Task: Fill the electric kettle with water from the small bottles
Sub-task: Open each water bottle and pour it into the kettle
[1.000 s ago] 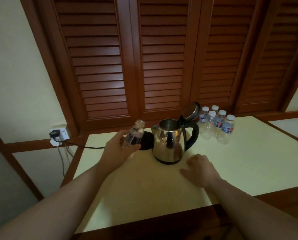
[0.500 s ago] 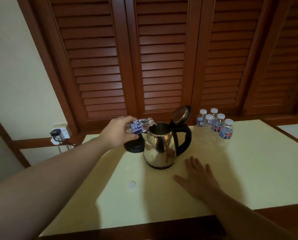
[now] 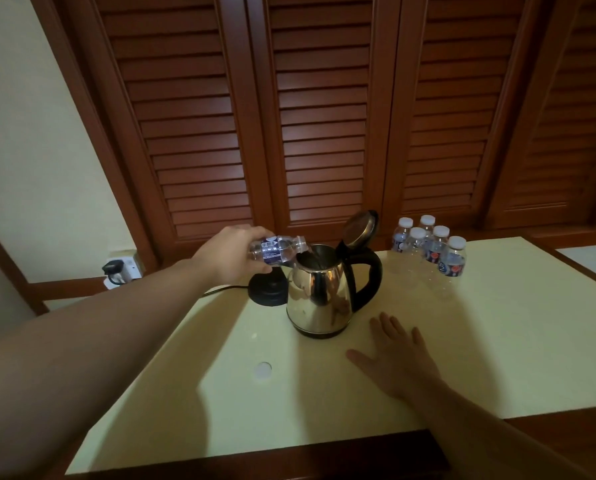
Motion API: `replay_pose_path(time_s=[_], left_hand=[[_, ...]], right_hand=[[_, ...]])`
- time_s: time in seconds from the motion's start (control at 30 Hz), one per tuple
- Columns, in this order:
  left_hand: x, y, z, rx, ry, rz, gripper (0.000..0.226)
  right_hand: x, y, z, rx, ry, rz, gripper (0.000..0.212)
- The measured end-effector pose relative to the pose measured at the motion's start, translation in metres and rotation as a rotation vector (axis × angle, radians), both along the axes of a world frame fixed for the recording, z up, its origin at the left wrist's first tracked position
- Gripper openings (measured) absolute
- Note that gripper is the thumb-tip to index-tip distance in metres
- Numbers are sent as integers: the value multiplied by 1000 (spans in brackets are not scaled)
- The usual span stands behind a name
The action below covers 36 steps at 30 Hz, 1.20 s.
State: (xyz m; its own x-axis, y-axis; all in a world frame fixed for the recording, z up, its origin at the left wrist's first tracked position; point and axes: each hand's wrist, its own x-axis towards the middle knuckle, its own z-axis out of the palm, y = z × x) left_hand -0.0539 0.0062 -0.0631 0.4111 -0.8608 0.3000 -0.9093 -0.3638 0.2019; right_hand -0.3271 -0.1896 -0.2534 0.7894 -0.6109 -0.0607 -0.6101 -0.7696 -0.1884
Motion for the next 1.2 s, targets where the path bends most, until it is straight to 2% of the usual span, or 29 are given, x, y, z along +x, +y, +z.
replay_pose_path(time_s=[0.47, 1.2], left_hand=[[2, -3, 21, 72, -72, -62, 56], [11, -15, 46, 227, -174, -62, 64]], right_hand=[[-1, 0, 1, -15, -16, -13, 105], [-3, -2, 1, -10, -26, -18, 104]])
